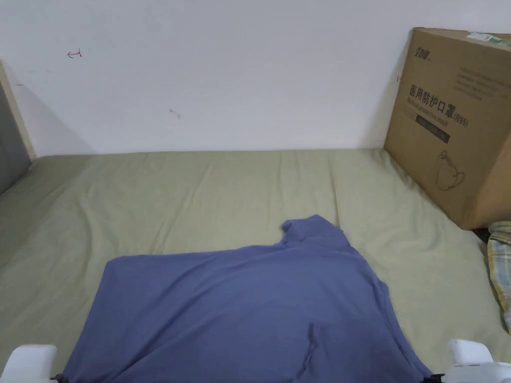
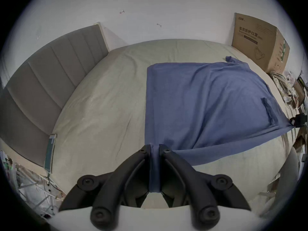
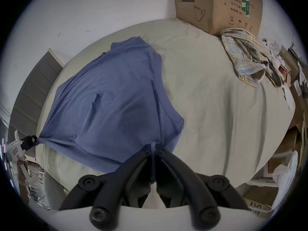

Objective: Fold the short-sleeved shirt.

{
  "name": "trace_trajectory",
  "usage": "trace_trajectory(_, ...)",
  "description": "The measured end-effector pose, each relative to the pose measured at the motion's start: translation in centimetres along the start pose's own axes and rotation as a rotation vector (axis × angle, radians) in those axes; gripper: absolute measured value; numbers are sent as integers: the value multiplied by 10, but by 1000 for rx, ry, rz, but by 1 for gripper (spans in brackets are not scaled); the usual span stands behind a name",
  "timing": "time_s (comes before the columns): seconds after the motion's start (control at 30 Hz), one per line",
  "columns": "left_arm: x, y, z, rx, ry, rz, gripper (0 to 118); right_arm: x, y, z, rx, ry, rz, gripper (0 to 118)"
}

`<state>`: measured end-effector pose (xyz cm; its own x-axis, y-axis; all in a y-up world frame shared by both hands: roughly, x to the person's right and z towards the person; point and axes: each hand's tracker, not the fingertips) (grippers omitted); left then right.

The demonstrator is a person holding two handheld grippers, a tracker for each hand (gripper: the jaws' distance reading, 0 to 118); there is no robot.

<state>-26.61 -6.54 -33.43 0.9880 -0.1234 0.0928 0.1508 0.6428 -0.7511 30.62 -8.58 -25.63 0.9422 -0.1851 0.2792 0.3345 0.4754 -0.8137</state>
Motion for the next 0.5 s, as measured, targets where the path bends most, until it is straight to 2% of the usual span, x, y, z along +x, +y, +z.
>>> trace_trajectory(0.03,0,-1,-1,7,4,-4,10,-1,-1,-1,0,-2,2,4)
trace_trajectory(0.07,3,-3,0,15,7,-8,18,-2,-3,-3,7,-4,12,4)
trace_trajectory(0.1,4,-3,-1,16,7,-10,42,-4,-3,-3,14,-13,17,12)
trace_trajectory(0.13,5,-2,-2,9,3,-14,42,-7,-3,-3,18,-23,13,12)
trace_trajectory(0.17,6,-2,-2,-4,-2,-19,51,-8,-2,-4,17,-29,11,16)
trace_trajectory(0.2,6,-4,-2,-5,-17,-10,70,-9,-2,-4,10,-38,13,27)
trace_trajectory(0.23,5,-6,-1,-7,-31,3,96,-10,-3,-3,11,-45,21,43)
trace_trajectory(0.27,4,-7,5,7,-53,16,108,-11,-3,-1,13,-50,32,58)
trace_trajectory(0.3,4,-8,12,39,-64,24,104,-13,-4,4,22,-54,42,65)
trace_trajectory(0.43,4,-13,36,70,-93,40,103,-21,-4,24,86,-22,84,63)
trace_trajectory(0.47,4,-13,43,80,-113,45,99,-24,-3,28,96,-14,93,62)
trace_trajectory(0.5,4,-14,50,94,-136,47,80,-27,-4,31,105,-7,104,56)
